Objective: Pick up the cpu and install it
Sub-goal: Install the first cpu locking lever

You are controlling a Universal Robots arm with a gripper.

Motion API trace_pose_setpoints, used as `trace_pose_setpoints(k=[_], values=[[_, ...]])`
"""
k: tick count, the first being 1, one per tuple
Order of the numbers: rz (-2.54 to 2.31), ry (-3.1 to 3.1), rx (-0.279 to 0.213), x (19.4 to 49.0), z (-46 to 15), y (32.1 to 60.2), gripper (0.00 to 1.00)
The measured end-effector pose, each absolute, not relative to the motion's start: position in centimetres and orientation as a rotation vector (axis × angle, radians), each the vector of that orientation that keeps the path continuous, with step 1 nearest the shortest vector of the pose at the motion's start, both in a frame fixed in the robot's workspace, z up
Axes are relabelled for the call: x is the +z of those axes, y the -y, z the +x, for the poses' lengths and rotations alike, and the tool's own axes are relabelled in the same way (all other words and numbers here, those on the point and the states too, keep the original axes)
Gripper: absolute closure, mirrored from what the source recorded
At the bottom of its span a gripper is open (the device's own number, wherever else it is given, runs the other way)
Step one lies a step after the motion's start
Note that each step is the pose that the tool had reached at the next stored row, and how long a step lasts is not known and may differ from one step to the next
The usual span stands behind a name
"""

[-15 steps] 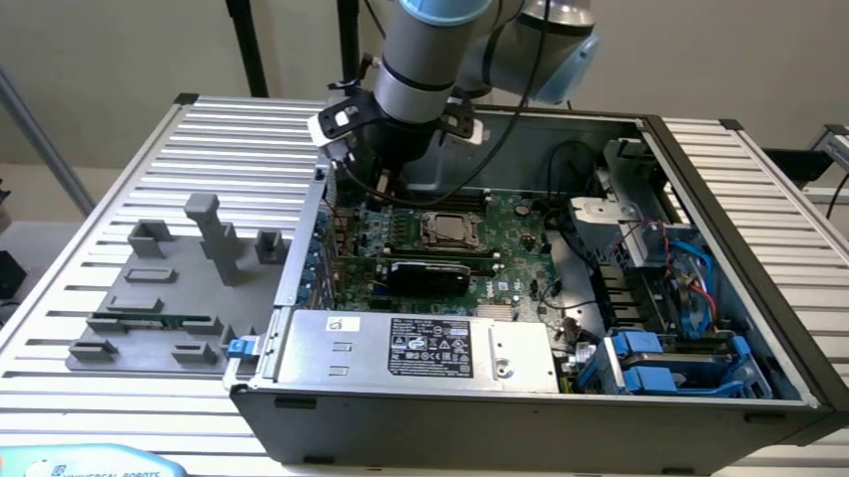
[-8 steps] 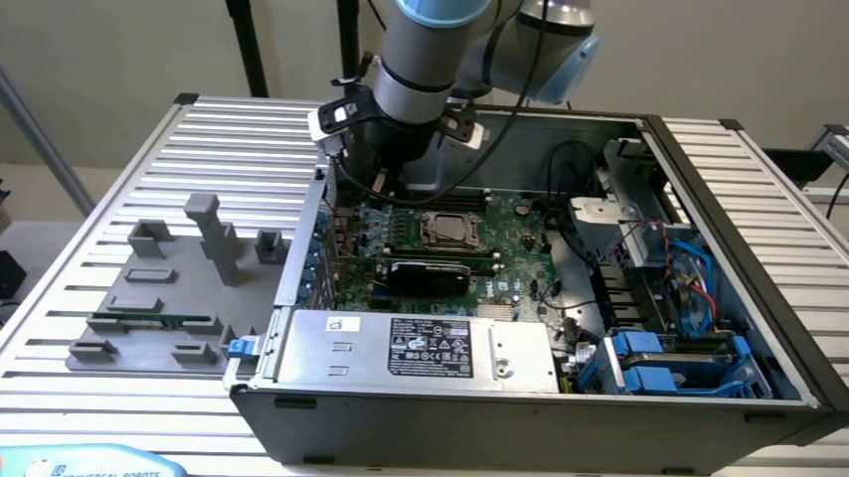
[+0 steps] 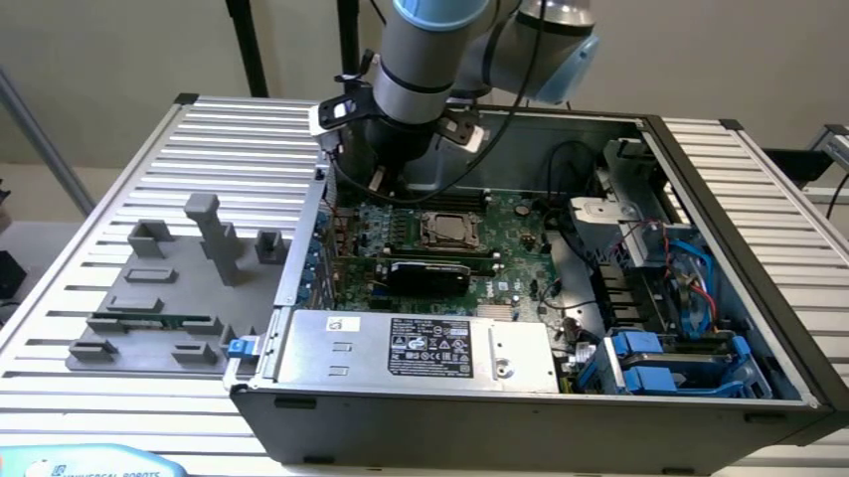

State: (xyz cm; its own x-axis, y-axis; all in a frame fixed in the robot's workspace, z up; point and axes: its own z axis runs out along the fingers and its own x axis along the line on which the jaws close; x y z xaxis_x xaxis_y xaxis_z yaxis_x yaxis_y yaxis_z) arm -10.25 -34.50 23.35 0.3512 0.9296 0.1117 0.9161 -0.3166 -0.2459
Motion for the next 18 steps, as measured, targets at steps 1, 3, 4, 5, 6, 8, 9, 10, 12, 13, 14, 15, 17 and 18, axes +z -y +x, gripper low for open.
trace_pose_setpoints(k=[1,3,4,5,6,8,9,10,12,13,14,15,17,18], values=[[-2.356,1.638,0.068,23.36,-10.26,34.50,0.89],[-2.365,1.616,0.060,23.39,-10.25,34.50,0.89],[-2.369,1.606,0.055,23.41,-10.26,34.50,0.89],[-2.372,1.596,0.050,23.43,-10.25,34.50,0.89],[-2.376,1.584,0.045,23.45,-10.26,34.50,0.89],[-2.384,1.564,0.036,23.49,-10.26,34.50,0.89],[-2.387,1.553,0.031,23.50,-10.26,34.50,0.89],[-2.391,1.543,0.026,23.52,-10.25,34.50,0.89],[-2.398,1.522,0.017,23.56,-10.26,34.50,0.89],[-2.401,1.511,0.012,23.58,-10.25,34.50,0.89],[-2.405,1.500,0.007,23.60,-10.25,34.50,0.89],[-2.408,1.489,0.003,23.62,-10.25,34.50,0.89],[-2.414,1.467,-0.007,23.66,-10.25,34.50,0.89],[-2.417,1.456,-0.011,23.68,-10.26,34.50,0.89]])
